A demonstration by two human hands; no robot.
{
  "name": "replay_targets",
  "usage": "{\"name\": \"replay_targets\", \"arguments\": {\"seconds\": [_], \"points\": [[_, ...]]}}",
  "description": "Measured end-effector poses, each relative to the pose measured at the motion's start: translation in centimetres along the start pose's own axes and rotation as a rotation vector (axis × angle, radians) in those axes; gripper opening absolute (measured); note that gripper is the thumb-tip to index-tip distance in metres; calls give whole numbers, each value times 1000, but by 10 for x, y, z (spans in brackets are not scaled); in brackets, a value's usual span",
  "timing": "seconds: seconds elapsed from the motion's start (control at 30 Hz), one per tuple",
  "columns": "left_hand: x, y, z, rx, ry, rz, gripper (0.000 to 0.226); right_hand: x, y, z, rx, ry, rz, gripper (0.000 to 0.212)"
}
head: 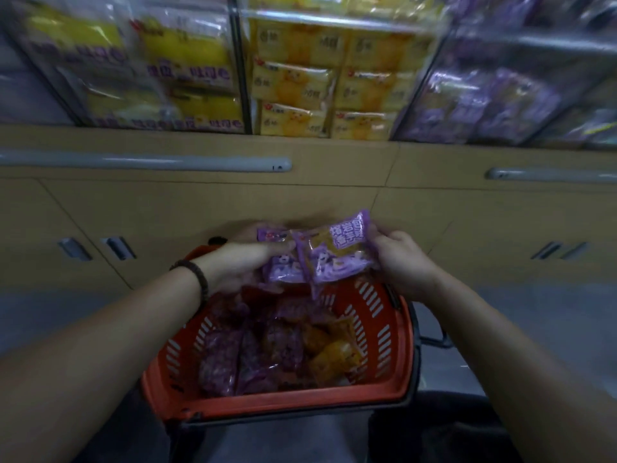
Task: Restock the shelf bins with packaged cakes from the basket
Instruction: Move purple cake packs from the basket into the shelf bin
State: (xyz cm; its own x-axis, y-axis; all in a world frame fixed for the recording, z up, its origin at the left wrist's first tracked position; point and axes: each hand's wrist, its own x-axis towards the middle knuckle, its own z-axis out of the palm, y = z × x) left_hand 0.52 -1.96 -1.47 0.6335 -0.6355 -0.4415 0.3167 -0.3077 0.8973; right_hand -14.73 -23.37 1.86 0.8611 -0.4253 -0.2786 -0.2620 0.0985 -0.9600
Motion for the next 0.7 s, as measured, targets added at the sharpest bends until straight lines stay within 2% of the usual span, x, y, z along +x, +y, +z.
{"name": "replay_targets", "arguments": {"seconds": [0.1, 0.17, 0.3, 0.37, 0.43, 0.57, 0.7], "points": [[-16, 17, 21, -131, 19, 48, 56, -21, -14, -1, 28, -49, -50, 36], [-26, 34, 29, -146, 43, 114, 62, -31, -17, -7, -67, -15, -123, 62], [-51, 81, 47, -42, 25, 259, 34, -56, -40, -19, -292, 146, -378, 106], [-67, 113, 53, 43, 29, 356, 36, -75, -61, -27, -377, 233, -517, 113], [-83, 147, 58, 162, -10, 447, 35, -88, -86, -39, -489, 270, -650, 99], [-107, 230, 71, 355, -72, 632, 30, -101, -153, -64, -554, 200, -773, 53], [-114, 319, 88, 483, -57, 803, 38, -100, -231, -95, -684, 298, -945, 41]]}}
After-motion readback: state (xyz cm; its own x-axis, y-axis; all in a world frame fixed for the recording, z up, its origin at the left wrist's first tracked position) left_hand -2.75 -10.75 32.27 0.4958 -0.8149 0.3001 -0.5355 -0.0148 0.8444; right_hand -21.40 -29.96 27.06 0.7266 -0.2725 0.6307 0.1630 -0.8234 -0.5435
